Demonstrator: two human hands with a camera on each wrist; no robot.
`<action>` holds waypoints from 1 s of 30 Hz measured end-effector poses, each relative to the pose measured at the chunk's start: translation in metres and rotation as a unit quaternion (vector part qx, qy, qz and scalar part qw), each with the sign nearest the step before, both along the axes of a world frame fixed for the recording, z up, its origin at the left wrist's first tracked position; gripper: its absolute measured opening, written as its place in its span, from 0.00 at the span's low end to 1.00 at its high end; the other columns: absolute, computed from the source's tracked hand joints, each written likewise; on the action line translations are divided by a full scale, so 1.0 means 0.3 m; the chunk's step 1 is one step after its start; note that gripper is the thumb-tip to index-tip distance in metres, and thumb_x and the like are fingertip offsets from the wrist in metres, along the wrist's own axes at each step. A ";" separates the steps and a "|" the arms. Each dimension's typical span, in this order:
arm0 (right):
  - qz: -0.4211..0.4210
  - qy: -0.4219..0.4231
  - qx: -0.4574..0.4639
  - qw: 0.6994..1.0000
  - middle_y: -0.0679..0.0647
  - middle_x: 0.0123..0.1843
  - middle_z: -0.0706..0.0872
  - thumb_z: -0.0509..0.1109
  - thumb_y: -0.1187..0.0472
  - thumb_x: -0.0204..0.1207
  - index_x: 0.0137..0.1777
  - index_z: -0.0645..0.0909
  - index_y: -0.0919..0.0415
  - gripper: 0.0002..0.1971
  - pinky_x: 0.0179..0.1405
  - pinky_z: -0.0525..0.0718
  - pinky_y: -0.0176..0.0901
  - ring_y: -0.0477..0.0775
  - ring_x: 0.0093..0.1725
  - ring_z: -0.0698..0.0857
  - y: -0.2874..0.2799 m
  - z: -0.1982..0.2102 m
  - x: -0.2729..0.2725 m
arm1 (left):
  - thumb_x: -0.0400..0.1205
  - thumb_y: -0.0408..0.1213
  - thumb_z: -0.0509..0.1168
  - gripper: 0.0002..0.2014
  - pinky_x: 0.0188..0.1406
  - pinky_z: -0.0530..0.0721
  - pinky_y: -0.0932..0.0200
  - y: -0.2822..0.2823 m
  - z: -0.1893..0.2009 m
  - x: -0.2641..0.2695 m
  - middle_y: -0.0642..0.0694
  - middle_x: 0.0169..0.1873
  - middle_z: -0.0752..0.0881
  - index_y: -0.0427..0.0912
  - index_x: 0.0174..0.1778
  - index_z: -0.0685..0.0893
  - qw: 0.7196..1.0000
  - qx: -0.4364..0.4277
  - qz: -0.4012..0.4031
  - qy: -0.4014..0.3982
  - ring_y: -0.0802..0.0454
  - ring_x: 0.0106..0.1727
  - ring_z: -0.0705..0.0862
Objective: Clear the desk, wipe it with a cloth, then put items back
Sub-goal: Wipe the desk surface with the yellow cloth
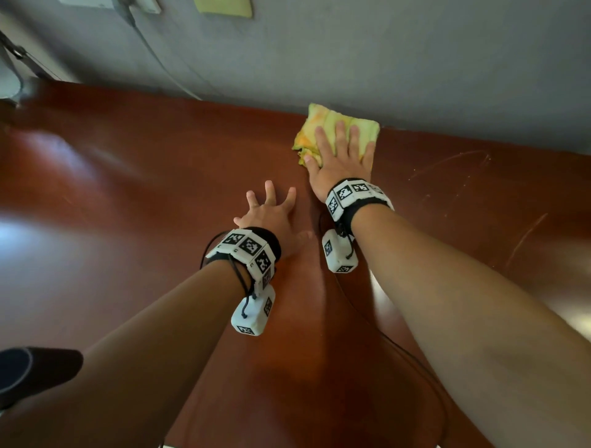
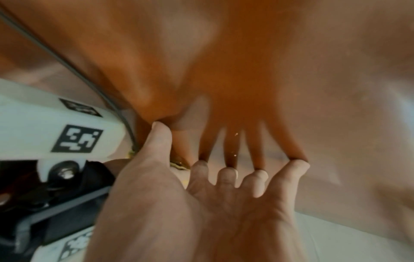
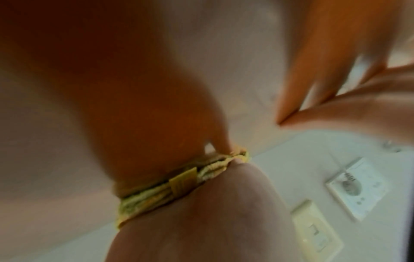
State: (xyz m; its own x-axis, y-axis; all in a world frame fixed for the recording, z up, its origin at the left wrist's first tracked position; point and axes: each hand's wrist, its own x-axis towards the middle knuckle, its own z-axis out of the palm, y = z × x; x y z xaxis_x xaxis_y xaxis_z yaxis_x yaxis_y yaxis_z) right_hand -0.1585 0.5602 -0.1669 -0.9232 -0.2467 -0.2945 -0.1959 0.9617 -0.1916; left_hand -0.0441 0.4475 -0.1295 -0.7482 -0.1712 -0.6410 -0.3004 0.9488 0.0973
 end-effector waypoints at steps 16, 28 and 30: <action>-0.020 -0.019 -0.009 1.000 0.55 0.89 0.32 0.43 0.39 0.87 0.88 0.38 0.41 0.32 0.79 0.27 0.73 0.64 0.86 0.31 -0.029 0.011 0.096 | 0.78 0.66 0.63 0.47 0.74 0.63 0.19 0.012 -0.003 -0.001 0.48 0.87 0.37 0.64 0.87 0.41 1.000 0.003 0.005 0.013 0.30 0.86 0.41; -0.053 -0.009 0.026 0.998 0.50 0.90 0.35 0.41 0.36 0.86 0.87 0.40 0.35 0.30 0.84 0.35 0.69 0.58 0.88 0.34 0.255 0.015 0.095 | 0.77 0.72 0.61 0.50 0.74 0.65 0.19 0.017 0.003 0.003 0.43 0.87 0.37 0.58 0.88 0.41 1.000 -0.018 -0.018 0.003 0.28 0.86 0.42; -0.068 -0.024 0.037 0.997 0.50 0.90 0.33 0.40 0.36 0.86 0.87 0.38 0.35 0.30 0.83 0.35 0.70 0.59 0.88 0.33 0.269 0.021 0.087 | 0.77 0.72 0.61 0.51 0.74 0.65 0.19 0.019 0.005 0.002 0.42 0.87 0.36 0.57 0.88 0.40 1.000 -0.019 -0.024 0.000 0.27 0.86 0.41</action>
